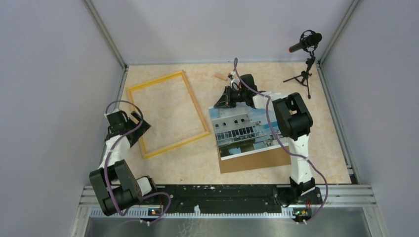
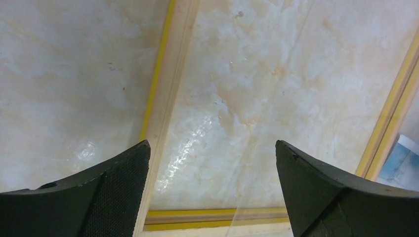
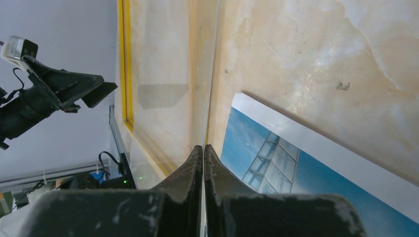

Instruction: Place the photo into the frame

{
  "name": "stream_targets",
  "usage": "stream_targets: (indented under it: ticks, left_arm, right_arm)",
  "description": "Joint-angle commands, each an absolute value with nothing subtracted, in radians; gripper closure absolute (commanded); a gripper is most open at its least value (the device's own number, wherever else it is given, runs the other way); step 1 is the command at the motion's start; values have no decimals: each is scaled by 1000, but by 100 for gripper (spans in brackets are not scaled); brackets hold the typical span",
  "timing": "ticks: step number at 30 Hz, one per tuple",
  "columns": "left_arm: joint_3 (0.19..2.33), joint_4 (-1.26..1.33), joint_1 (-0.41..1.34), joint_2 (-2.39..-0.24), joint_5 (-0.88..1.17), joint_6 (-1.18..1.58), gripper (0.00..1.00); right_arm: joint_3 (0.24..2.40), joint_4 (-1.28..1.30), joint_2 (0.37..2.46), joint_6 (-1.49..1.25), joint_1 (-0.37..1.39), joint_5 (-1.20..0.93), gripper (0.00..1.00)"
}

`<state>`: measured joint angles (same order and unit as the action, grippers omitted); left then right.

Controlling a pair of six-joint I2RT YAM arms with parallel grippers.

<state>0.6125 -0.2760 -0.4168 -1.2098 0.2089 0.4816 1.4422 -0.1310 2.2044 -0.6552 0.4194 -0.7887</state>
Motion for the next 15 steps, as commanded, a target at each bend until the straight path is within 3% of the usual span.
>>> stream_targets:
  ticks: [1, 6, 15]
  left_arm:
    - [636, -290, -360, -1113, 103, 495, 1]
    - [728, -421, -341, -1075, -71, 577, 1]
    - [866, -357, -179, -1075, -59, 559, 1]
  right_arm:
    - [1479, -306, 2218, -644, 463, -841, 100]
    - [1559, -288, 2239, -587, 514, -800, 100]
    - [1715, -335, 2321, -599, 552, -808, 100]
